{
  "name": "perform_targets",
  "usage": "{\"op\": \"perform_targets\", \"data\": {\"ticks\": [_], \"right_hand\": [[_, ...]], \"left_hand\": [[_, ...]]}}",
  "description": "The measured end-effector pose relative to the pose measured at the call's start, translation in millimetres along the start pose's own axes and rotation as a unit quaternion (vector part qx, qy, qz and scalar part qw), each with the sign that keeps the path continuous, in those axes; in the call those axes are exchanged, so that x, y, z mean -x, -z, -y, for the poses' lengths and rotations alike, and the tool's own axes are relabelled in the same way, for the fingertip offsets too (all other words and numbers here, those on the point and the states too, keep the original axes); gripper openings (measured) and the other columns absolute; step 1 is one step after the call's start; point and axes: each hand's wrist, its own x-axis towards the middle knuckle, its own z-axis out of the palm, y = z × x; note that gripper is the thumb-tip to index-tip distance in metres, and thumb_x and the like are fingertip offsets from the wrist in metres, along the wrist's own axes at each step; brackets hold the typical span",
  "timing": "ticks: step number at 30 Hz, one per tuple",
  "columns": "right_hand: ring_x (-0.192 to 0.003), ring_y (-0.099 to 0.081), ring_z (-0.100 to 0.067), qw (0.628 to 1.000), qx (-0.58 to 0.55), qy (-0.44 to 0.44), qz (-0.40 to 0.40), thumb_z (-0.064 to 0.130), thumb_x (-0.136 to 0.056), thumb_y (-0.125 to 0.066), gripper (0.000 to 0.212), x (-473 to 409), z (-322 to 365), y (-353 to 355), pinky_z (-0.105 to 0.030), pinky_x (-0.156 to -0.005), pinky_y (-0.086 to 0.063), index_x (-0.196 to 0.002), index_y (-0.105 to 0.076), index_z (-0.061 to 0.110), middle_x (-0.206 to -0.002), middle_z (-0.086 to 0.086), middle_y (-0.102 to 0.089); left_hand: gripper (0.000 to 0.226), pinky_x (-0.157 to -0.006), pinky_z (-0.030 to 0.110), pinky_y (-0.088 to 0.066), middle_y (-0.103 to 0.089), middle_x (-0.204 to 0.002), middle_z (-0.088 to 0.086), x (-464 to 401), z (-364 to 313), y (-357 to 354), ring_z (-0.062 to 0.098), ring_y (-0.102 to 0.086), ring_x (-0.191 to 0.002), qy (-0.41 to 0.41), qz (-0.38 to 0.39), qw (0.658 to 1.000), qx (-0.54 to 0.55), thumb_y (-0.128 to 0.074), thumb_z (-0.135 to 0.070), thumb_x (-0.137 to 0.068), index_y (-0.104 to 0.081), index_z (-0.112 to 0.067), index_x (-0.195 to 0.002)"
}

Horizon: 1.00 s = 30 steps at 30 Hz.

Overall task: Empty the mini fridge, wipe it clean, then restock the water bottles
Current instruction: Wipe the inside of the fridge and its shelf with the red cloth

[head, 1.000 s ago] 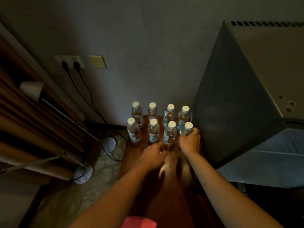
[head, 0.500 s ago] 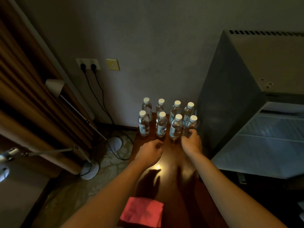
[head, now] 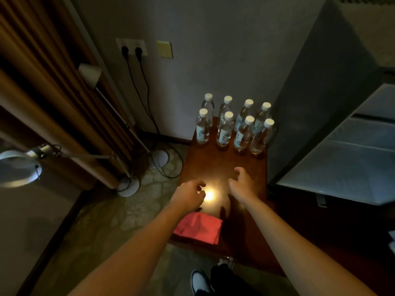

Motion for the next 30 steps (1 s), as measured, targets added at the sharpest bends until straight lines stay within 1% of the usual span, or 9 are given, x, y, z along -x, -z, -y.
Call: {"op": "perform_targets", "data": {"ticks": [5,7,10,15,19,22,24,28,30], "right_hand": [[-0.113,-0.055,-0.023,0.993,0.089,0.035,0.075,0.021,-0.089,-0.054,0.045,14,-16,-36,-0.028,-0.085,-0.042,-0.134,-0.051,0.023,-0.129,-0.005,-0.057],[-0.114,-0.055,-0.023,0.984,0.136,0.057,0.101,0.023,-0.089,-0.054,0.045,17,-22,-50,-0.027,-0.083,-0.041,-0.134,-0.052,0.022,-0.126,-0.004,-0.059],[-0.121,-0.053,-0.026,0.970,0.180,0.087,0.135,0.026,-0.092,-0.053,0.043,20,-28,-70,-0.031,-0.095,-0.043,-0.135,-0.053,0.019,-0.129,-0.006,-0.059],[-0.125,-0.049,-0.029,0.949,0.229,0.111,0.185,0.033,-0.094,-0.053,0.047,23,-46,-103,-0.037,-0.103,-0.043,-0.138,-0.049,0.017,-0.134,-0.009,-0.054],[-0.132,-0.039,-0.027,0.928,0.296,0.157,0.165,0.042,-0.091,-0.056,0.053,25,-60,-120,-0.036,-0.110,-0.034,-0.140,-0.046,0.025,-0.142,-0.005,-0.043],[-0.131,-0.039,-0.027,0.924,0.310,0.163,0.152,0.040,-0.088,-0.061,0.051,23,-68,-129,-0.037,-0.108,-0.035,-0.135,-0.048,0.027,-0.138,-0.005,-0.044],[-0.128,-0.043,-0.027,0.930,0.295,0.152,0.157,0.036,-0.088,-0.063,0.045,22,-72,-132,-0.036,-0.107,-0.038,-0.130,-0.052,0.022,-0.134,-0.006,-0.048],[-0.121,-0.052,-0.030,0.939,0.266,0.126,0.178,0.028,-0.090,-0.057,0.027,21,-79,-132,-0.035,-0.096,-0.044,-0.114,-0.060,0.015,-0.127,-0.010,-0.055],[-0.118,-0.053,-0.030,0.943,0.246,0.123,0.188,0.026,-0.089,-0.055,0.025,19,-82,-125,-0.034,-0.092,-0.045,-0.111,-0.060,0.015,-0.126,-0.010,-0.056]], "left_hand": [[0.034,-0.088,0.029,-0.046,-0.069,-0.117,-0.001,22,33,-15,0.023,-0.062,-0.111,0.047,0.014,0.998,-0.034,-0.056,-0.027,-0.089,-0.065,-0.025,-0.121],[0.033,-0.086,0.030,-0.046,-0.067,-0.119,0.004,30,44,-21,0.028,-0.061,-0.112,0.076,0.015,0.996,-0.048,-0.055,-0.027,-0.089,-0.064,-0.021,-0.121],[0.041,-0.093,0.035,-0.047,-0.059,-0.128,0.009,40,60,-30,0.030,-0.058,-0.117,0.116,0.031,0.991,-0.062,-0.053,-0.024,-0.089,-0.059,-0.020,-0.130],[0.048,-0.099,0.040,-0.045,-0.047,-0.133,0.012,47,83,-46,0.032,-0.049,-0.124,0.159,0.056,0.983,-0.075,-0.053,-0.026,-0.091,-0.048,-0.018,-0.139],[0.049,-0.099,0.042,-0.046,-0.040,-0.131,0.013,47,87,-60,0.035,-0.051,-0.119,0.180,0.054,0.980,-0.065,-0.056,-0.023,-0.091,-0.047,-0.017,-0.138],[0.050,-0.098,0.041,-0.046,-0.039,-0.131,0.013,45,85,-68,0.034,-0.049,-0.119,0.191,0.029,0.979,-0.062,-0.057,-0.020,-0.091,-0.043,-0.017,-0.139],[0.055,-0.098,0.040,-0.046,-0.038,-0.134,0.013,45,81,-72,0.033,-0.048,-0.121,0.196,0.017,0.978,-0.068,-0.058,-0.018,-0.093,-0.036,-0.018,-0.143],[0.072,-0.099,0.042,-0.044,-0.035,-0.141,0.016,45,72,-78,0.038,-0.050,-0.124,0.236,0.004,0.972,-0.015,-0.059,-0.015,-0.092,-0.020,-0.019,-0.152],[0.068,-0.099,0.041,-0.044,-0.046,-0.138,0.016,42,67,-76,0.036,-0.052,-0.123,0.244,0.007,0.970,-0.004,-0.058,-0.017,-0.089,-0.027,-0.016,-0.150]]}}
